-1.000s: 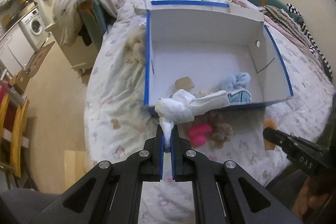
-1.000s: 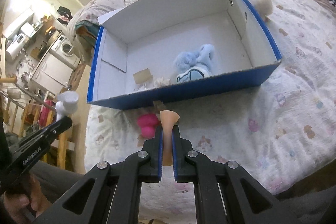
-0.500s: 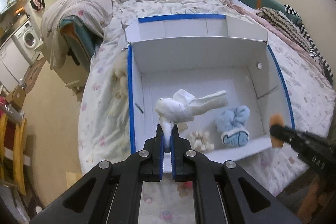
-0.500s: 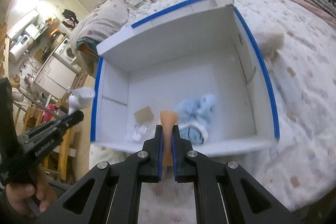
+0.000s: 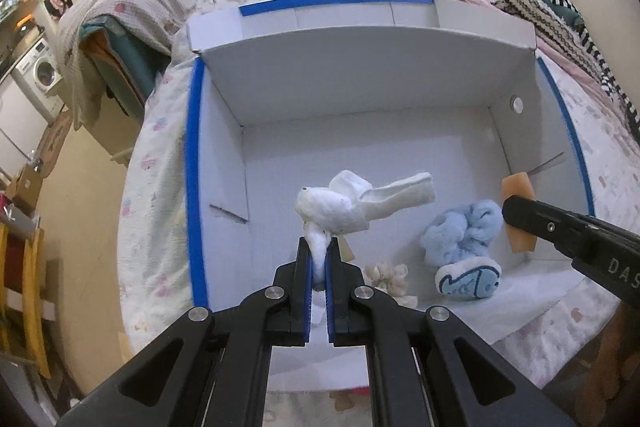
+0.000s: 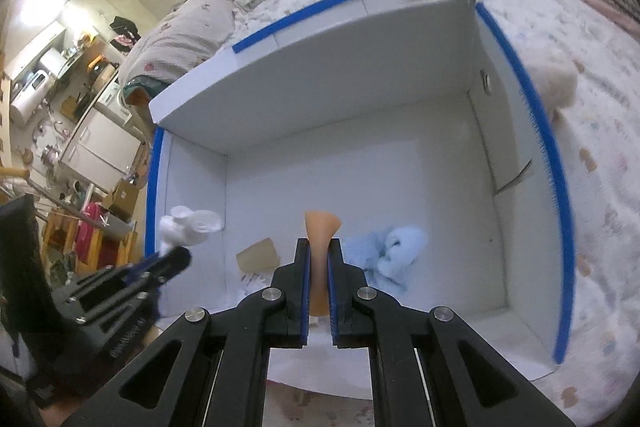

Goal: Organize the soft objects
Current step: 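Carry the peach stick and white cloth over the white box with both tools, then open both tools to drop the stick and cloth into the box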

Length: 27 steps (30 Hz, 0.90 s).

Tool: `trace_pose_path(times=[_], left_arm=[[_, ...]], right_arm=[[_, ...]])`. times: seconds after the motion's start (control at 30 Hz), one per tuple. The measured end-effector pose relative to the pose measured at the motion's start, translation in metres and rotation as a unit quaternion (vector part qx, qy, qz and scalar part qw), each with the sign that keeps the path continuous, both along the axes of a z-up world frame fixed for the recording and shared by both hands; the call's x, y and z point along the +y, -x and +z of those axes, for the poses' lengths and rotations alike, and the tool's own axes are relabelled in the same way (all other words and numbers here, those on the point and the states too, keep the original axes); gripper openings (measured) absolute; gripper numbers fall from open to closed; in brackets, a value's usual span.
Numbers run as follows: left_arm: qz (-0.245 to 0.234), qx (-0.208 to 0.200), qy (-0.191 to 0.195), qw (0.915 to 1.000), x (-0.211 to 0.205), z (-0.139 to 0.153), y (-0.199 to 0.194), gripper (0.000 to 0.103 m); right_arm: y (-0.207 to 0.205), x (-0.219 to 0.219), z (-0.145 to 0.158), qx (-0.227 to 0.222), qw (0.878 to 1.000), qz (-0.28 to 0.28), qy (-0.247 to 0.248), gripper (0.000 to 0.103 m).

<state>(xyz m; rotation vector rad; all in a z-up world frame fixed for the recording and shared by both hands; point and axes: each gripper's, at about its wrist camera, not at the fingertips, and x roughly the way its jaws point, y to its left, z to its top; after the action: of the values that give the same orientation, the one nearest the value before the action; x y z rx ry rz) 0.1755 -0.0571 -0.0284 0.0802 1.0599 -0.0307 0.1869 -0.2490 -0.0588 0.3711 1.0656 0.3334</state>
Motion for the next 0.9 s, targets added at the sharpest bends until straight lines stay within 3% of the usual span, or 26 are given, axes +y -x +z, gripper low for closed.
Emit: trace_pose_path(times=[0.17, 0.3, 0.9], left_arm=[[0.001, -0.003, -0.016, 0.9999, -0.005, -0.013, -0.004, 0.005], [0.018, 0.026, 0.004, 0.9995, 0.000, -0.026, -0.009, 0.005], [0.037, 0.059, 0.001, 0.9976, 0.005, -0.043, -0.018, 0.006]], right_arm=[[-0.001, 0.010, -0.005, 0.007, 1.000, 0.009, 0.013, 0.009], [-0.003, 0.013, -0.014, 0.023, 0.999, 0.013, 0.019, 0.009], [-0.016, 0.024, -0.044, 0.077, 0.997, 0.013, 0.024, 0.010]])
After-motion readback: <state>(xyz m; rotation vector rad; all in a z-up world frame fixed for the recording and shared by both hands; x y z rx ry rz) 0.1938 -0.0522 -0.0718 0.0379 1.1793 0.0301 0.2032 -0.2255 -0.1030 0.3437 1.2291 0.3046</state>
